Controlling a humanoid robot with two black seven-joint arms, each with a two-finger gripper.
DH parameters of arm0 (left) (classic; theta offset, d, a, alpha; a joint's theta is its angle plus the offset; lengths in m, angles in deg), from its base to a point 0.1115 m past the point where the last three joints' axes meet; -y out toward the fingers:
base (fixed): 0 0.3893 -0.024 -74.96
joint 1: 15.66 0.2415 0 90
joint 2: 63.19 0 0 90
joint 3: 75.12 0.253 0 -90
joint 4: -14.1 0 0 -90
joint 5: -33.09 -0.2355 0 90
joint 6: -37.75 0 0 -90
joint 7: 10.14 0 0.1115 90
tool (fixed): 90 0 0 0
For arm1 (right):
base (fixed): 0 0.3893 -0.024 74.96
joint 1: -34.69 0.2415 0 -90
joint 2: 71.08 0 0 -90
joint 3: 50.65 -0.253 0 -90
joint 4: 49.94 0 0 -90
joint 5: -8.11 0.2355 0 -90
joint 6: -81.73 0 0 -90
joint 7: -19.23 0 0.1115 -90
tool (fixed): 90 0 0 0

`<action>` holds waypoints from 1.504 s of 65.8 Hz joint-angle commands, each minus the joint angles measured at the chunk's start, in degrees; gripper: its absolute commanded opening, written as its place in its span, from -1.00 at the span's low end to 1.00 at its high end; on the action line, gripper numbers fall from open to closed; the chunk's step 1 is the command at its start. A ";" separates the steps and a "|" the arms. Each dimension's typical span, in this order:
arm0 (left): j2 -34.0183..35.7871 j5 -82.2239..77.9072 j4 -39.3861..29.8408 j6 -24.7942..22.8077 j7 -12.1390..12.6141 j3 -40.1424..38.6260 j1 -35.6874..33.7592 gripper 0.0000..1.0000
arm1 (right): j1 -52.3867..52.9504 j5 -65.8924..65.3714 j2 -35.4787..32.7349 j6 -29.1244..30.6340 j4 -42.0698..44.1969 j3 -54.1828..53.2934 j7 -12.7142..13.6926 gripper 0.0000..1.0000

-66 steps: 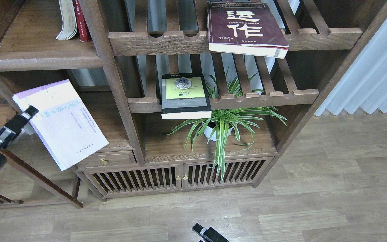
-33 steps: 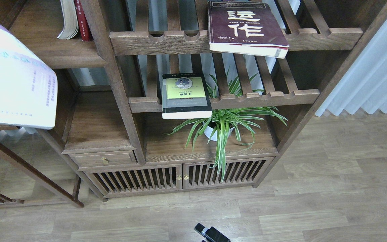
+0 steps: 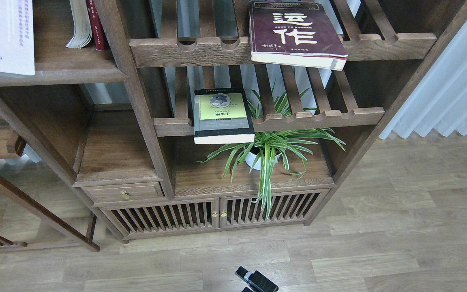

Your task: Organize books on shelf

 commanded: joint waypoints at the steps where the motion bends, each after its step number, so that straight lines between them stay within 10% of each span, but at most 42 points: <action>1: -4.15 -0.76 2.49 0.00 7.24 -0.06 -3.53 -0.90 | 0.05 0.01 0.00 0.00 -0.13 -0.32 0.03 1.00; 11: -11.45 -3.48 7.67 0.00 13.49 -2.87 -6.78 -0.90 | 0.05 0.01 0.00 0.00 -0.48 -0.40 0.03 1.00; 68: -27.89 -38.73 32.64 0.00 12.70 -10.70 -22.78 -0.88 | 2.33 0.45 0.00 0.00 -0.65 -0.41 -0.67 1.00; 99: -31.49 -48.65 35.71 0.00 10.16 -11.58 -23.22 -0.85 | 13.32 3.26 0.00 0.00 -2.06 -0.49 -14.11 1.00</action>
